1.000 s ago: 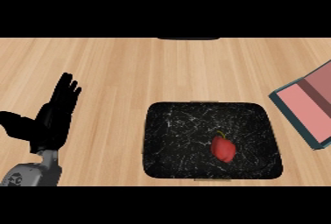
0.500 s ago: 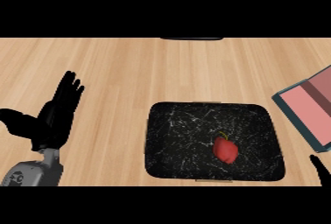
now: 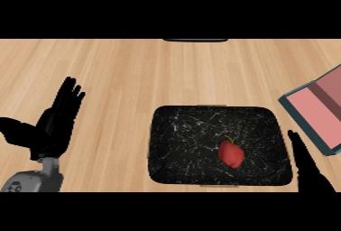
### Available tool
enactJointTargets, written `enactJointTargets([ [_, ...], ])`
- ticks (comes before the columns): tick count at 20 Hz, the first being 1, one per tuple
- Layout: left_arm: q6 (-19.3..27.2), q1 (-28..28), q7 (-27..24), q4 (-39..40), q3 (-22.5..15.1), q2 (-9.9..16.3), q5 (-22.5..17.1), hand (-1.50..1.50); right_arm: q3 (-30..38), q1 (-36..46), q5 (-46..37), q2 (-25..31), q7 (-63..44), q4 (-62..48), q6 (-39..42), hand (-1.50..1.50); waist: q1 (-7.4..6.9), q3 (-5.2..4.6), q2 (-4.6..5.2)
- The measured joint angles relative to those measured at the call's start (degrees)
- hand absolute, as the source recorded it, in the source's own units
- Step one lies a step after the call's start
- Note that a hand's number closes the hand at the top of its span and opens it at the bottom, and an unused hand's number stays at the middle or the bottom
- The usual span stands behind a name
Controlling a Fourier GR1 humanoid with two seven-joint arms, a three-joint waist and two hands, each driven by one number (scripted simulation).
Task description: Pick the bell pepper from the tray and place it in the cardboard box
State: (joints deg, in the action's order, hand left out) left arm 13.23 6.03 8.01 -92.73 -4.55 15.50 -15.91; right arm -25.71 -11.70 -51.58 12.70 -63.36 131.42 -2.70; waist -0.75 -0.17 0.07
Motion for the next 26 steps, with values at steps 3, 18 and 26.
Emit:
enactJointTargets([
  [3,0.28,0.82,0.26,0.81,0.53,-0.57,0.69,0.00,-1.92,2.96,-4.17,-3.35,-1.17,-0.87,1.53,-1.50,0.35,0.06,-0.04],
  [18,-0.98,-0.08,2.36,-1.31,2.42,-1.79,2.42,0.00,-0.78,7.01,-11.73,-11.97,0.94,-10.11,3.39,-1.50,0.69,0.15,-0.09],
  [26,-3.24,0.91,2.42,0.08,4.75,-1.80,2.13,0.00,-0.73,6.41,-12.27,-12.32,1.98,-15.41,0.83,-1.50,0.77,0.16,-0.09],
])
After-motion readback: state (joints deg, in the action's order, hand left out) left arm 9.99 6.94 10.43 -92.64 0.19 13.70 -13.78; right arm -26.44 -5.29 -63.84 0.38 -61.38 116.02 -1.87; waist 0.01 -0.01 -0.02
